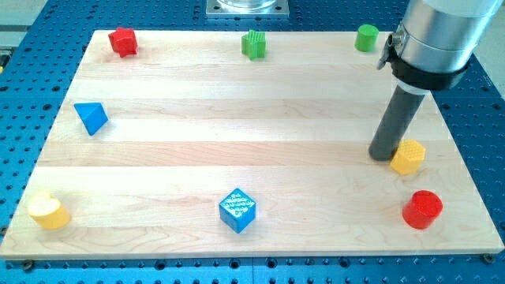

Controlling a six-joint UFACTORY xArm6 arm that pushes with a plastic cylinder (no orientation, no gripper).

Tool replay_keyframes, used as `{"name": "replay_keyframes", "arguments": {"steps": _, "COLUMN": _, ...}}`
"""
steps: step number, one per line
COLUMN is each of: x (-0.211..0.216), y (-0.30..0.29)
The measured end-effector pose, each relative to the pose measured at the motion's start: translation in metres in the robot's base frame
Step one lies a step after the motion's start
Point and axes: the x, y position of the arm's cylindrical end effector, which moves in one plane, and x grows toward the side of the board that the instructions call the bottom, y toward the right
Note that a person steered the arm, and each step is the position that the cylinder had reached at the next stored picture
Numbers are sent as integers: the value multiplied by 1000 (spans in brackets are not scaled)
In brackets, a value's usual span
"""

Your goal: Push the hexagon above the red circle

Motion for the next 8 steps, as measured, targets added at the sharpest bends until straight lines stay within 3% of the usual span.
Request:
{"name": "replay_keyframes", "arguments": {"steps": 1, "x": -32, "y": 12}}
{"name": "replay_keyframes", "arguments": {"steps": 2, "x": -28, "y": 50}}
{"name": "replay_keyframes", "arguments": {"steps": 4, "x": 26, "y": 57}}
{"name": "replay_keyframes", "arguments": {"steps": 5, "x": 29, "y": 57}}
{"name": "replay_keyframes", "arguments": {"steps": 6, "x": 5, "y": 58}}
{"name": "replay_keyframes", "arguments": {"steps": 8, "x": -189, "y": 98}}
